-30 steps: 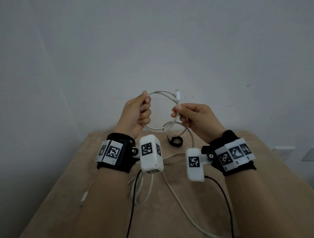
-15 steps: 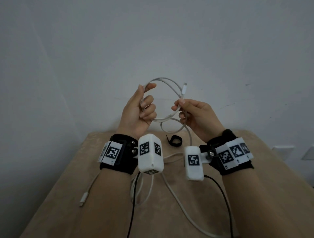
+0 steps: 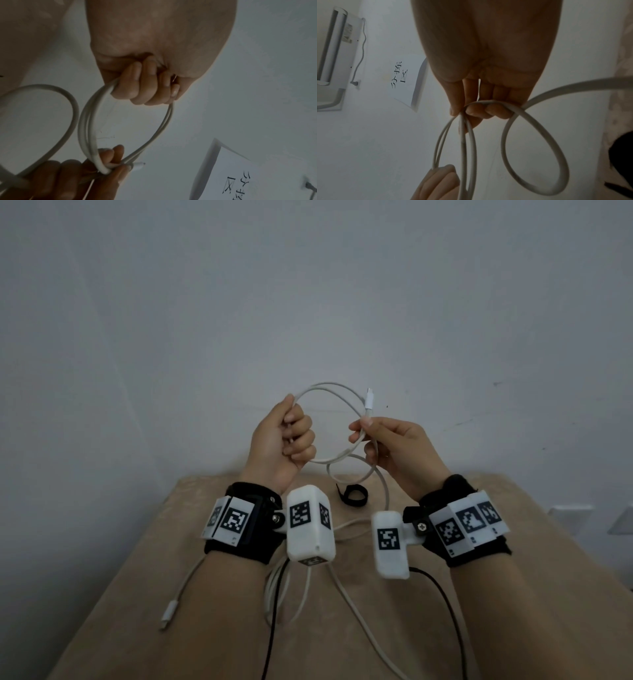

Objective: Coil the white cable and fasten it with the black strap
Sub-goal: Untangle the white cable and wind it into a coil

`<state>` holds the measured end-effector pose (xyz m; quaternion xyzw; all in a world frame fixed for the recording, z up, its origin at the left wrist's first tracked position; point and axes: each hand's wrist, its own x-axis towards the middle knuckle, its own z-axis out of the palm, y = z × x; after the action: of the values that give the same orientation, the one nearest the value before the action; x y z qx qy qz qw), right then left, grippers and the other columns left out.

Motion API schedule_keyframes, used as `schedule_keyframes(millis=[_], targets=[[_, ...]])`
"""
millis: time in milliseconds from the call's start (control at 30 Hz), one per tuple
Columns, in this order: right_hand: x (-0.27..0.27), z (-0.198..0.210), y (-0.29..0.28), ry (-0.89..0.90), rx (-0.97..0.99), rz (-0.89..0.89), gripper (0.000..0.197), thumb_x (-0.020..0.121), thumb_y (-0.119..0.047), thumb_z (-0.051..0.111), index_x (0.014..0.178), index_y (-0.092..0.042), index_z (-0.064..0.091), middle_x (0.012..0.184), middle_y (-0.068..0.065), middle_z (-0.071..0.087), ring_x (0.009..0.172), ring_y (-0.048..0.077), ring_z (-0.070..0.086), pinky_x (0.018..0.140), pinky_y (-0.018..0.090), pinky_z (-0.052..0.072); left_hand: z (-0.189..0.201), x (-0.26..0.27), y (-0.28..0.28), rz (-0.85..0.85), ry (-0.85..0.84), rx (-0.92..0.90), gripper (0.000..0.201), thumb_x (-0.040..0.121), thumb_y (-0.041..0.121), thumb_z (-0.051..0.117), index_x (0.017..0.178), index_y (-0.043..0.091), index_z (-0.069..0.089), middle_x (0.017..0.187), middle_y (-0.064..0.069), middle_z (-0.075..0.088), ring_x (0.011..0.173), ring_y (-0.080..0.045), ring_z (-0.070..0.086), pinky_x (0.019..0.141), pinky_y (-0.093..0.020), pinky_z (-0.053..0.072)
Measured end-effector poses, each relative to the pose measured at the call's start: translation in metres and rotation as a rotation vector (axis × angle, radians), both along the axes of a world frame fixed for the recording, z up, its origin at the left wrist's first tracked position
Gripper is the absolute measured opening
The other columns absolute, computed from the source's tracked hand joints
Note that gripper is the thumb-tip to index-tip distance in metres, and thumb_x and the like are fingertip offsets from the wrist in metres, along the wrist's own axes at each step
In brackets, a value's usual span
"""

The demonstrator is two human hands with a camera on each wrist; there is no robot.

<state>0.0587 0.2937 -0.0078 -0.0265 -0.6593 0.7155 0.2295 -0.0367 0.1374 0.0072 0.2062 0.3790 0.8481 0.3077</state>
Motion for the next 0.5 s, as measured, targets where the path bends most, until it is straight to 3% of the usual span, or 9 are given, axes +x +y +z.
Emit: schedule_keyframes(millis=[67, 233, 400, 500], targets=[[0.0002, 0.0002, 0.0007, 0.007, 0.007, -0.011, 0.021, 0.094, -0.019, 0.056, 0.087, -0.007, 0.071, 0.075, 0.001, 0.068, 0.054, 0.012, 0.042, 0.057, 0.019, 0.041, -0.0008, -0.0007, -0.0007, -0.012, -0.017, -0.007, 0.049, 0.1, 0.029, 0.034, 0.053, 0.02, 0.039, 0.043, 0.008, 0.028, 0.03, -0.004, 0.022, 0.034, -0.017, 0.016], [0.0037, 0.0, 0.0063, -0.027, 0.074, -0.027, 0.02, 0.094, -0.018, 0.056, 0.087, -0.008, 0.072, 0.074, 0.0, 0.068, 0.053, 0.014, 0.04, 0.057, 0.021, 0.039, -0.0002, -0.0006, -0.0036, -0.041, 0.018, -0.054, 0.031, 0.098, 0.022, 0.031, 0.07, 0.014, 0.044, 0.045, 0.008, 0.031, 0.03, -0.004, 0.024, 0.036, -0.017, 0.017], [0.0048, 0.0009, 0.0091, -0.082, 0.18, -0.024, 0.019, 0.093, -0.017, 0.058, 0.085, -0.009, 0.072, 0.069, -0.002, 0.066, 0.05, 0.011, 0.041, 0.056, 0.022, 0.038, -0.0016, -0.0032, -0.0052, -0.107, 0.092, -0.192, 0.037, 0.099, 0.037, 0.032, 0.074, 0.014, 0.047, 0.041, 0.009, 0.029, 0.028, -0.002, 0.022, 0.032, -0.015, 0.015], [0.0058, 0.001, 0.0103, -0.094, 0.179, 0.024, 0.019, 0.094, -0.016, 0.056, 0.085, -0.007, 0.071, 0.07, -0.002, 0.066, 0.051, 0.012, 0.039, 0.056, 0.023, 0.037, -0.0025, -0.003, -0.0065, -0.092, 0.141, -0.238, 0.037, 0.099, 0.038, 0.036, 0.074, 0.015, 0.049, 0.041, 0.011, 0.027, 0.028, -0.001, 0.02, 0.032, -0.015, 0.012]])
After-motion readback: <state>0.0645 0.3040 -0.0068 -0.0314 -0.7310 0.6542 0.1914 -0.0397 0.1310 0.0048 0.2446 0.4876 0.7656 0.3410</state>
